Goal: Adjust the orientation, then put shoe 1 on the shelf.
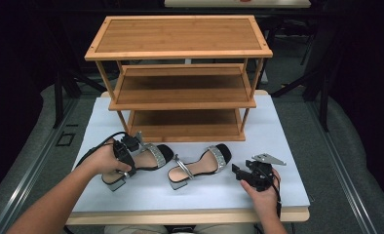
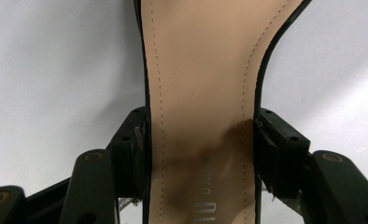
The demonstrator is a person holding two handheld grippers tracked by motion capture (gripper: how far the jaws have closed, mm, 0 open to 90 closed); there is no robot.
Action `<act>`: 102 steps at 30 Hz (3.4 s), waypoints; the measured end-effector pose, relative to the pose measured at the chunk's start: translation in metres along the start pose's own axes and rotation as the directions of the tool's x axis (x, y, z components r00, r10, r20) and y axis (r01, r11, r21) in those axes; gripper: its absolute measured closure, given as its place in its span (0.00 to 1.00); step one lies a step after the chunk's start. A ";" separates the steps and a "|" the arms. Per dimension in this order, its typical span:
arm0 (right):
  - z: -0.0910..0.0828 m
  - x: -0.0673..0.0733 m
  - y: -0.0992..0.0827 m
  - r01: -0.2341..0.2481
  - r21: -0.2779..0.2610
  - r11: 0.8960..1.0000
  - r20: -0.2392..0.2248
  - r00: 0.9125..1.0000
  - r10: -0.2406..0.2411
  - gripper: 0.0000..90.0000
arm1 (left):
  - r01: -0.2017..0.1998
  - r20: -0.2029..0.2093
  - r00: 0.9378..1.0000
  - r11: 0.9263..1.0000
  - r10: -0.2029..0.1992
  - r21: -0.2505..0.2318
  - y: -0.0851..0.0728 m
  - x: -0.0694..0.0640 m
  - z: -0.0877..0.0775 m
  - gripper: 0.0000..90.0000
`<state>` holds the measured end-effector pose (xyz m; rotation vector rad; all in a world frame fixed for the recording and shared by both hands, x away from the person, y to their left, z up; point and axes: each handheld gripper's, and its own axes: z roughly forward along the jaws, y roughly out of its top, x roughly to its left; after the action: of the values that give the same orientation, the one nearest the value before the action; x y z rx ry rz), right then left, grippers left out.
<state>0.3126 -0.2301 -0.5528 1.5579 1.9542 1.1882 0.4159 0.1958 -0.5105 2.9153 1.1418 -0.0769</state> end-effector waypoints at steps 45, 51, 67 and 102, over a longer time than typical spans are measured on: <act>0.000 -0.002 0.000 -0.015 -0.012 1.000 -0.008 1.000 0.015 0.41 | 0.308 0.077 0.951 0.914 -0.298 -0.263 0.018 0.015 -0.028 0.37; 0.000 -0.002 0.000 -0.021 -0.005 1.000 -0.004 1.000 0.021 0.41 | 0.253 0.089 0.967 0.883 -0.237 -0.396 -0.011 0.014 -0.070 0.38; -0.001 0.001 0.000 -0.018 -0.019 1.000 0.001 1.000 0.018 0.40 | 0.117 0.070 0.993 0.768 -0.095 -0.630 -0.130 0.012 -0.038 0.41; 0.001 0.002 -0.001 -0.010 -0.006 1.000 0.002 1.000 0.010 0.40 | 0.056 0.064 0.998 0.662 -0.013 -0.747 -0.073 -0.036 0.044 0.32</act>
<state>0.3125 -0.2279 -0.5536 1.5666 1.9427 1.1948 0.3382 0.2234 -0.5520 2.1255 0.9121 0.2604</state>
